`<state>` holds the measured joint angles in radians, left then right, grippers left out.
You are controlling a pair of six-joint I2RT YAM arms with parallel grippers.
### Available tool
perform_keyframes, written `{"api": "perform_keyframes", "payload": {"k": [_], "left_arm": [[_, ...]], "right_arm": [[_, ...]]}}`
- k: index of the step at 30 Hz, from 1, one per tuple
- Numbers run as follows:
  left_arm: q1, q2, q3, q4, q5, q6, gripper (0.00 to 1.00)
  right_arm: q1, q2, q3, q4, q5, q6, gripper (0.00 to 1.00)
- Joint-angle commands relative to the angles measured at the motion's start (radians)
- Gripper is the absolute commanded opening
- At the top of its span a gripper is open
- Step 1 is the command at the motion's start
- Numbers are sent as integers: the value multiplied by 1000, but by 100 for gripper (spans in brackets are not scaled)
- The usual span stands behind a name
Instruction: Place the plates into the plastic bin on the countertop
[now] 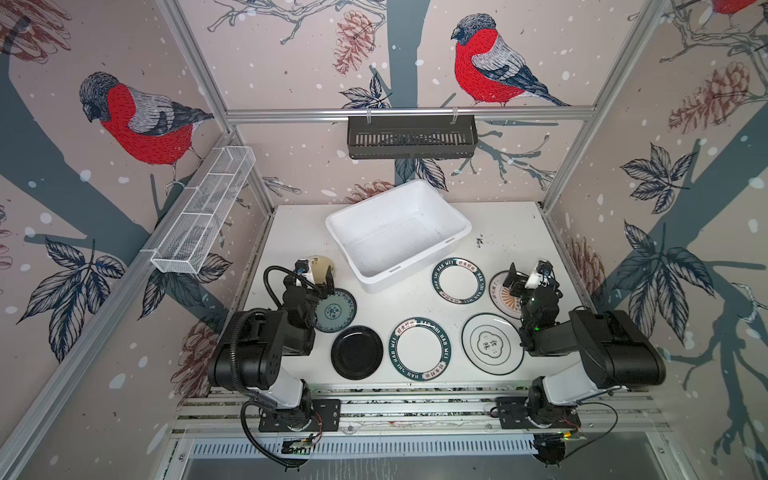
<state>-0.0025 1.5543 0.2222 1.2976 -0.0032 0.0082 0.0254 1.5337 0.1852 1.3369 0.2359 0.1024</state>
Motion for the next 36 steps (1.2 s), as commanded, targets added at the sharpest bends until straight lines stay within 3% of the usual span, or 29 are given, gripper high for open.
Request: {"api": "perform_keyframes", "payload": {"k": [1, 36], "left_arm": [[-1, 0, 1, 22, -3, 4, 99], [8, 0, 6, 16, -4, -10, 99]], "right_arm": [[2, 1, 4, 10, -1, -6, 99], [1, 1, 3, 10, -1, -6, 99]]}}
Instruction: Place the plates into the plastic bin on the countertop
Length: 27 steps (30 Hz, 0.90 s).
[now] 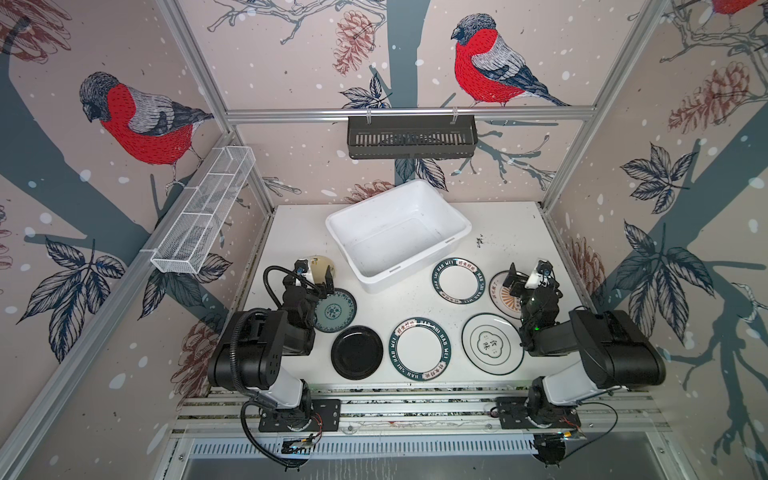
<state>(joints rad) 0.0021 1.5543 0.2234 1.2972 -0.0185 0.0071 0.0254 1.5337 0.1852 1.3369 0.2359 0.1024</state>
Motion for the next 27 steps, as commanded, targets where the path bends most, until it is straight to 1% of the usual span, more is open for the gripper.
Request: {"api": "perform_keyframes", "payload": {"k": [1, 4, 7, 10, 16, 18, 22, 25, 27], "left_arm": [[4, 0, 5, 17, 11, -8, 99], [4, -1, -7, 34, 50, 7, 99], [4, -4, -12, 45, 59, 10, 99], [16, -61, -13, 6, 91, 4, 99], [18, -166, 19, -135, 119, 10, 99], [18, -184, 38, -185, 126, 11, 99], [23, -219, 91, -335, 124, 0, 99], [46, -228, 130, -431, 170, -7, 99], [55, -233, 178, -528, 181, -13, 99]], "right_arm": [[1, 0, 3, 10, -1, -6, 99], [2, 2, 3, 10, -1, -6, 99], [2, 4, 5, 9, 0, -6, 99], [2, 3, 5, 7, -2, -5, 99], [3, -1, 4, 12, 1, -7, 99], [11, -8, 10, -6, 30, -6, 99], [15, -63, 52, -126, 65, 1, 99], [33, -111, 86, -221, 118, -4, 99], [53, -147, 114, -289, 149, -18, 99]]}}
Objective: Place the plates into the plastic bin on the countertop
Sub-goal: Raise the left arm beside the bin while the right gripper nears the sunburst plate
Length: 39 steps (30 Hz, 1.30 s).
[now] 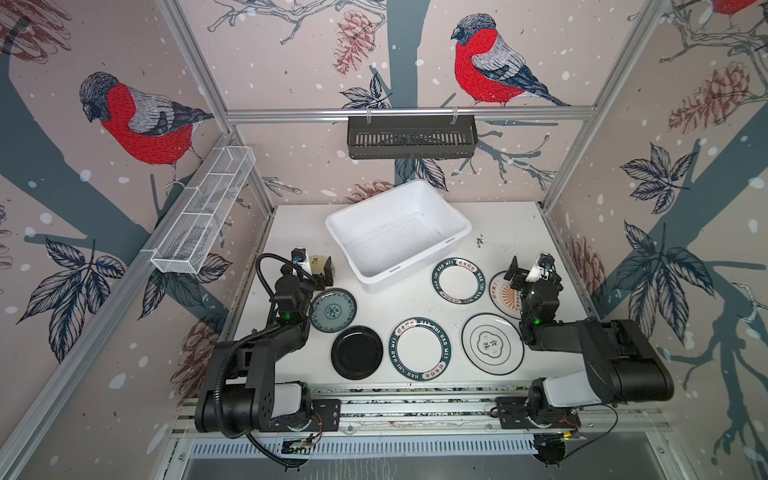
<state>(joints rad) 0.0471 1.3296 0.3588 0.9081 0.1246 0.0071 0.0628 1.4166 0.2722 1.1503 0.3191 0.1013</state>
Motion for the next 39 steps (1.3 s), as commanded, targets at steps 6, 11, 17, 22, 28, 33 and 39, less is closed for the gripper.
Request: {"api": "perform_keyframes", "payload": {"k": [6, 11, 17, 22, 28, 33, 39], "left_arm": [[11, -7, 261, -579, 39, 6, 99], [11, -25, 355, -780, -8, 21, 98], [11, -48, 441, -981, -77, 42, 97], [10, -88, 499, -1092, -75, 60, 97], [11, -110, 630, -1232, -13, 113, 97], [8, -107, 761, -1349, 86, 188, 97], [7, -71, 916, -1478, 204, 209, 97]], "right_arm": [[80, -159, 224, -537, 162, 170, 99], [82, -285, 427, -936, -69, 287, 99], [39, -367, 373, -970, -265, 456, 99], [21, -357, 409, -1108, -379, 511, 94], [-26, -318, 469, -1340, -403, 616, 94], [-121, -388, 411, -1385, -395, 675, 92], [-271, -471, 349, -1486, -445, 699, 91]]}}
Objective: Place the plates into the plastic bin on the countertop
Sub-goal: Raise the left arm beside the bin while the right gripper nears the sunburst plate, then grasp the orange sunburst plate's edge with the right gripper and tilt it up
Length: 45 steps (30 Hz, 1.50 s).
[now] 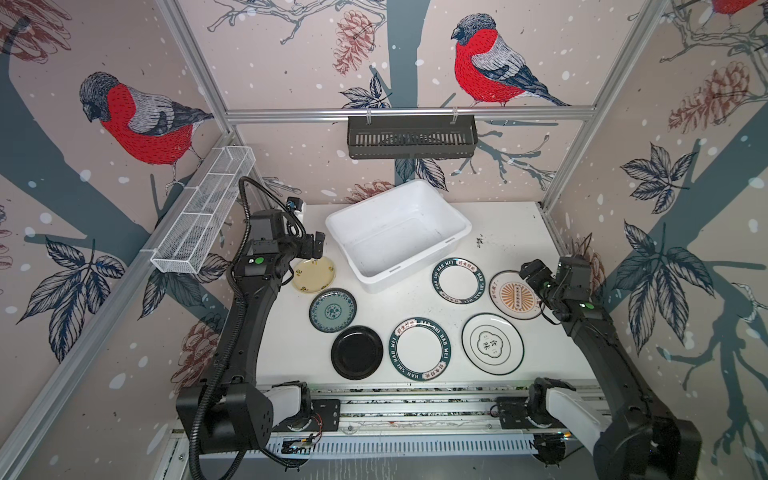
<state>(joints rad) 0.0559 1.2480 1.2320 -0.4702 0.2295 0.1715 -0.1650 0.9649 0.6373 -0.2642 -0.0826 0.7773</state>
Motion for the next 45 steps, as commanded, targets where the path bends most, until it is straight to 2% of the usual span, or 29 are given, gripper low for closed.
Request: {"api": "perform_keyframes", "payload": {"k": [1, 3, 5, 10, 17, 19, 22, 30, 45], "left_arm": [[-4, 21, 66, -114, 114, 45, 97], [-7, 43, 117, -144, 154, 44, 97], [-10, 65, 167, -167, 194, 38, 97], [-18, 109, 236, -162, 278, 2, 97], [-63, 146, 258, -147, 298, 4, 97], [-72, 151, 256, -143, 308, 7, 97], [-83, 158, 258, -145, 325, 10, 97], [-87, 159, 248, -138, 347, 9, 97], [-88, 162, 227, -112, 361, -3, 97]], "right_arm": [[-69, -22, -28, -87, -71, 23, 90], [-106, -27, -53, -112, -115, 28, 88], [-129, -32, -78, -129, -143, 26, 81], [-155, -80, -126, -198, -112, 47, 81], [-191, -137, -188, -222, -95, 42, 81], [-216, -126, -218, -194, -133, 36, 80], [-252, -84, -264, -118, -222, 30, 70], [-319, -7, -309, 18, -364, 27, 68], [-411, 122, -390, 275, -512, 70, 51]]}}
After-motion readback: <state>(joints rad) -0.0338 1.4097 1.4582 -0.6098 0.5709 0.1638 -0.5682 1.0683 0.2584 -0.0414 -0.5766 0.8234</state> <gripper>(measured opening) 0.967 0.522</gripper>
